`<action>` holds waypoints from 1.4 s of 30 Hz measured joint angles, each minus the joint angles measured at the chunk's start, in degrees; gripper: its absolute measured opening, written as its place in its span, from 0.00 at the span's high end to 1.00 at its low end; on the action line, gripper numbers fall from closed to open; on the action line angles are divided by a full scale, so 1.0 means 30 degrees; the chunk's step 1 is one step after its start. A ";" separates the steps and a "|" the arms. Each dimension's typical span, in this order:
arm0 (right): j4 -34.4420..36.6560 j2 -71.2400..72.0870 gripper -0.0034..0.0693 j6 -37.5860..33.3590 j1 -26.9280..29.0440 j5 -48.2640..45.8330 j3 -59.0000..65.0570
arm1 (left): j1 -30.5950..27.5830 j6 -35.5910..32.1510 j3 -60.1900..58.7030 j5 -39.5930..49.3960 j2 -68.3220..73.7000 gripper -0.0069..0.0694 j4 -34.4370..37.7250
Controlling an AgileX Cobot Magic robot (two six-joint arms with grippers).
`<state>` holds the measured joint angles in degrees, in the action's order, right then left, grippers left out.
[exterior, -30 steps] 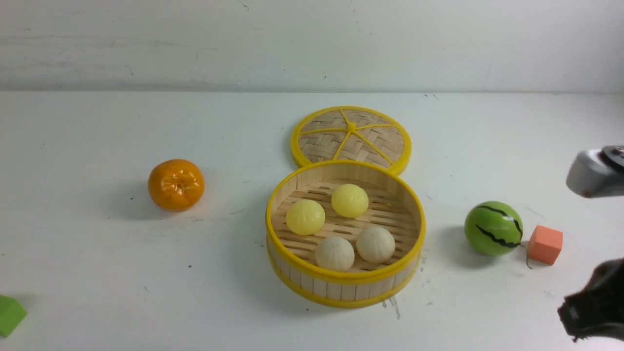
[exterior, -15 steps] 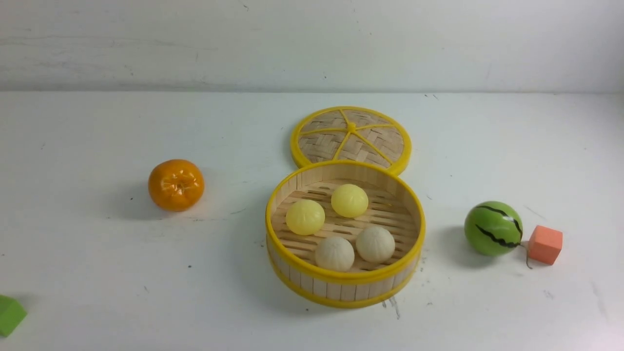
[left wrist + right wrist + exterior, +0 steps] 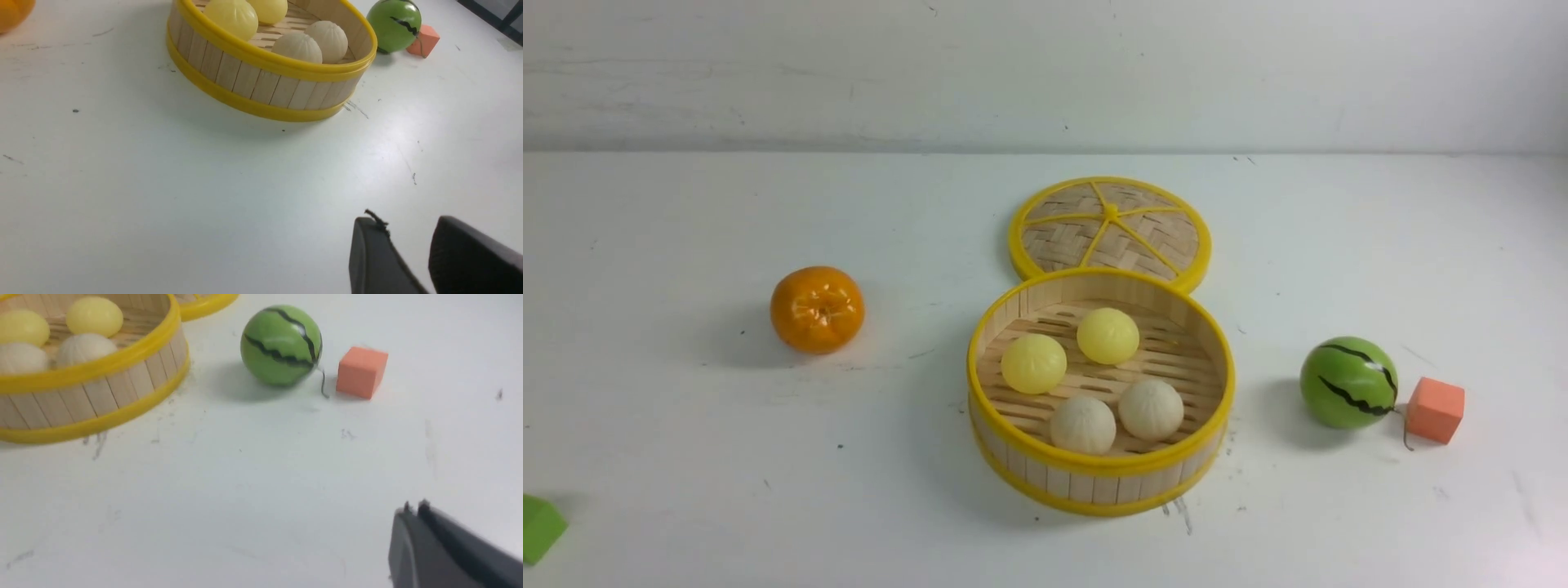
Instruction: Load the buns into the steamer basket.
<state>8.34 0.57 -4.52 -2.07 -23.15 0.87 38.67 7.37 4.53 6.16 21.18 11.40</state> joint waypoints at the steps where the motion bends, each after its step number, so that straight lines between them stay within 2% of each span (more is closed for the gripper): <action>1: 0.0339 0.0000 0.97 0.0563 0.0061 -0.0006 0.0000 | 0.0000 0.0000 0.0000 0.0020 0.0000 0.63 0.0000; 5: 0.0733 0.0005 0.96 0.1261 0.0101 -0.0074 0.0000 | 0.0000 0.0000 0.0000 0.0020 0.0000 0.63 0.0000; 23: 0.0906 0.0021 0.95 0.1369 0.0101 -0.0092 0.0000 | 0.0000 0.0000 -0.0050 0.0090 0.0000 0.61 -0.0041; 28: 0.0906 0.0021 0.94 0.1369 0.0101 -0.0092 0.0000 | -0.0670 -0.0714 -0.0636 -0.2054 -0.0481 0.61 -0.0914; 30: 0.0906 0.0021 0.94 0.1369 0.0101 -0.0092 0.0000 | -0.2062 -0.0619 -0.1094 -0.3663 -0.1155 0.62 -0.0755; 31: 0.0928 0.0021 0.94 0.1369 0.0101 -0.0092 0.0000 | -0.4065 -0.0278 -0.1552 -0.4575 -0.2076 0.64 -0.0532; 32: 0.0934 0.0021 0.94 0.1369 0.0101 -0.0092 0.0000 | -0.4309 -0.0236 -0.1552 -0.4639 -0.2194 0.64 -0.0492; 33: 0.0951 0.0021 0.93 0.1369 0.0101 -0.0092 0.0000 | -0.6266 0.0123 -0.1834 -0.4831 -0.3127 0.66 -0.0407; 34: 0.0951 0.0021 0.93 0.1369 0.0101 -0.0092 0.0000 | -0.6507 0.0157 -0.1888 -0.4803 -0.3425 0.67 -0.0418; 35: 0.0951 0.0021 0.93 0.1369 0.0101 -0.0092 0.0000 | -0.7664 0.0327 -0.1939 -0.4626 -0.4051 0.68 -0.0418; 36: 0.0951 0.0021 0.93 0.1369 0.0101 -0.0092 0.0000 | -0.8514 0.0526 -0.1958 -0.4176 -0.4733 0.71 -0.0418; 37: 0.0951 0.0021 0.93 0.1369 0.0101 -0.0092 0.0000 | -0.9935 0.0816 -0.1958 -0.2321 -0.6290 0.76 -0.0438; 39: 0.0951 0.0021 0.92 0.1369 0.0101 -0.0092 0.0000 | -1.0813 0.0881 -0.1958 -0.0229 -0.6901 0.80 -0.0438; 40: 0.0958 0.0021 0.92 0.1369 0.0101 -0.0112 0.0000 | -1.1363 0.0927 -0.1958 0.1965 -0.7195 0.85 -0.0500; 42: 0.0958 0.0021 0.92 0.1369 0.0101 -0.0127 0.0000 | -1.1638 0.0963 -0.2085 0.4150 -0.7235 0.91 -0.0472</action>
<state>11.21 0.63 -0.41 -1.77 -23.53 0.87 3.76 10.26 -1.73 18.61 -0.53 9.98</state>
